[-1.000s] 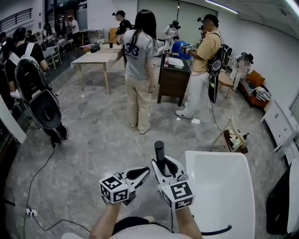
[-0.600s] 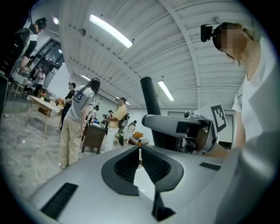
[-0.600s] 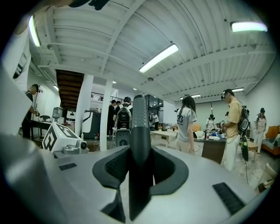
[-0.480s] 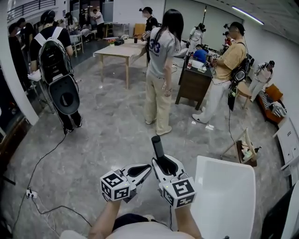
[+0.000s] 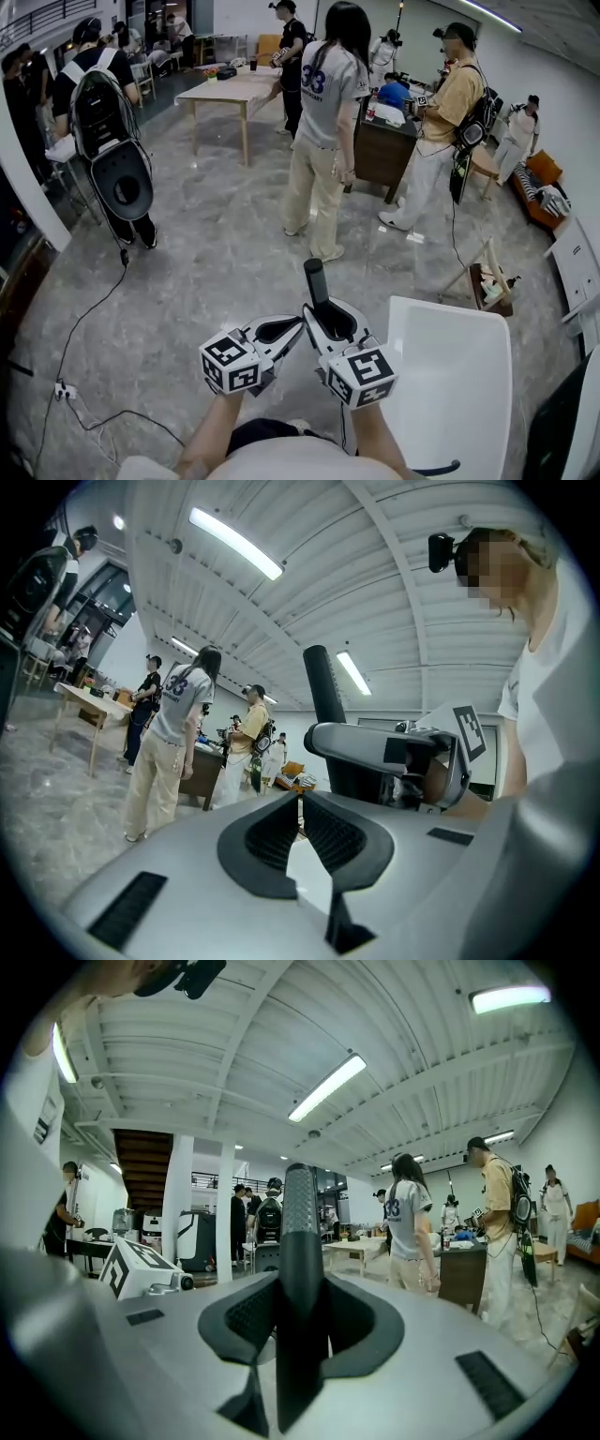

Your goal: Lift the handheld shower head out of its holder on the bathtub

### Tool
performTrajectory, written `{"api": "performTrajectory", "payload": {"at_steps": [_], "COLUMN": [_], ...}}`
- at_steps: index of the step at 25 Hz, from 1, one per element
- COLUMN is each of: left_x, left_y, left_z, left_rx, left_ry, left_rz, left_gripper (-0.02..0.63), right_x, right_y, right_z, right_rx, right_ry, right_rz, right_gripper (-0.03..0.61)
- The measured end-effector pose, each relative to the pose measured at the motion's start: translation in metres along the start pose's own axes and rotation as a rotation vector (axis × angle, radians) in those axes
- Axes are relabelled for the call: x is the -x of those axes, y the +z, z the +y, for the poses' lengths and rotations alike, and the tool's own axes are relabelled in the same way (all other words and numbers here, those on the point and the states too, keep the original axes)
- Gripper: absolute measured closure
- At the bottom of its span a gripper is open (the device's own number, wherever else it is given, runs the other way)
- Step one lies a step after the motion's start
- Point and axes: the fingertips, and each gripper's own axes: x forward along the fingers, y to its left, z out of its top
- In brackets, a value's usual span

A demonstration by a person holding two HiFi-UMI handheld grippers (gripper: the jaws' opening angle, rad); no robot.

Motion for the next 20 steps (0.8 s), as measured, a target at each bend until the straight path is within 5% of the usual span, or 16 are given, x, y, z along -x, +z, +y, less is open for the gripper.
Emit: {"api": "performTrajectory", "payload": {"at_steps": [20], "left_x": [-0.022], "left_y": [-0.001], "left_z": [-0.012], "left_rx": [-0.002], "left_ry": [-0.007], "left_rz": [-0.018], "left_gripper": [0.594], "right_x": [0.022], "right_y": [-0.002], "right_z": [-0.021], "right_rx": [-0.025], "right_ry": [-0.029], "right_rz": [-0.017], "right_gripper": [0.443]}}
